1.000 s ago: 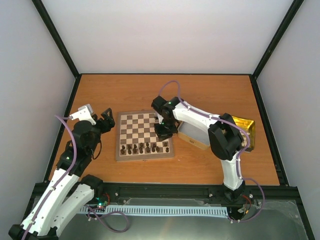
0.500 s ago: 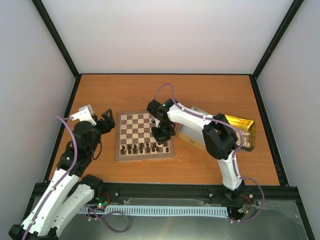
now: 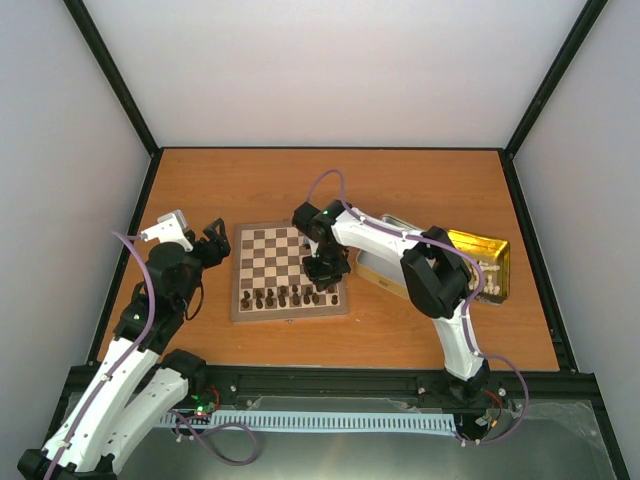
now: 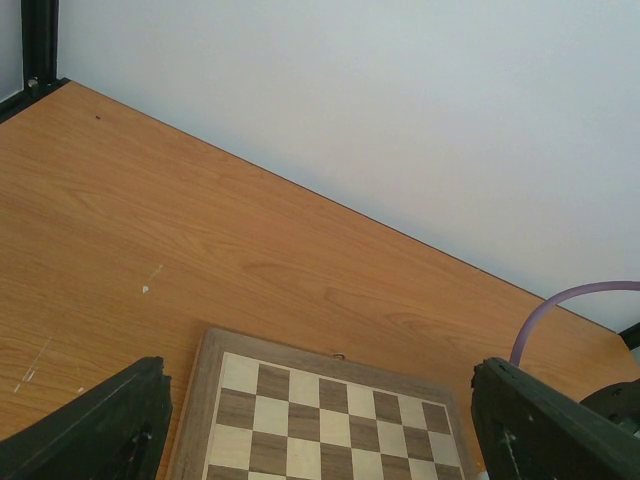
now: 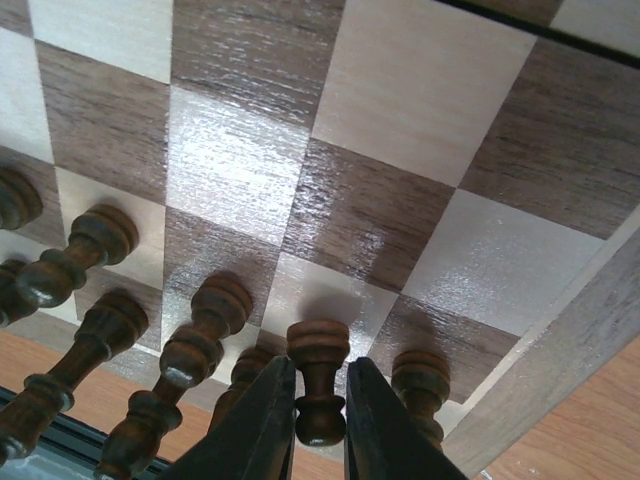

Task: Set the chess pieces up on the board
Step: Place the chess piece on the chessboard.

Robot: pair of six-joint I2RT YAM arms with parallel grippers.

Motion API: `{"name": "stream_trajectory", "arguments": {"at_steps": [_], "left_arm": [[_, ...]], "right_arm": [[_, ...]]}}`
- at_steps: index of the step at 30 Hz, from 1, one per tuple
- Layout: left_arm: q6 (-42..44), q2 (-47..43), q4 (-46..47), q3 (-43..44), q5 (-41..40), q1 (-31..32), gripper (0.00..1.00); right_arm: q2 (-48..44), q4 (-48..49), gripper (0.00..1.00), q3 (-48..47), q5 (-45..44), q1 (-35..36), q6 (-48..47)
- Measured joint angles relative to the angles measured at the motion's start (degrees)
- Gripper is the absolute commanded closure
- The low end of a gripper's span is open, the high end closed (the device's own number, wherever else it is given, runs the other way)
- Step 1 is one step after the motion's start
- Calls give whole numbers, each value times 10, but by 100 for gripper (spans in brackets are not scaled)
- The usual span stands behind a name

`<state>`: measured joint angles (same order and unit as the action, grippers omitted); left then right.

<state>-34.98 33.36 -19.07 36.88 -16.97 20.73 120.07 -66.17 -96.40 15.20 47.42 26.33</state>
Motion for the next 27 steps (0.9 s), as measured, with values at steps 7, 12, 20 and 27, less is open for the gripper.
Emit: {"name": "stream_trajectory", "arguments": {"at_steps": [7, 12, 20, 27], "left_arm": [[0, 0, 0, 0, 0, 0, 17], [0, 0, 0, 0, 0, 0, 17], [1, 2, 0, 0, 0, 0, 16], [5, 14, -1, 0, 0, 0, 16]], "right_arm": [[4, -2, 75, -19, -11, 0, 10], [4, 5, 75, -26, -14, 0, 16], [-46, 29, 69, 3, -47, 9, 16], [-100, 55, 70, 10, -74, 59, 5]]}}
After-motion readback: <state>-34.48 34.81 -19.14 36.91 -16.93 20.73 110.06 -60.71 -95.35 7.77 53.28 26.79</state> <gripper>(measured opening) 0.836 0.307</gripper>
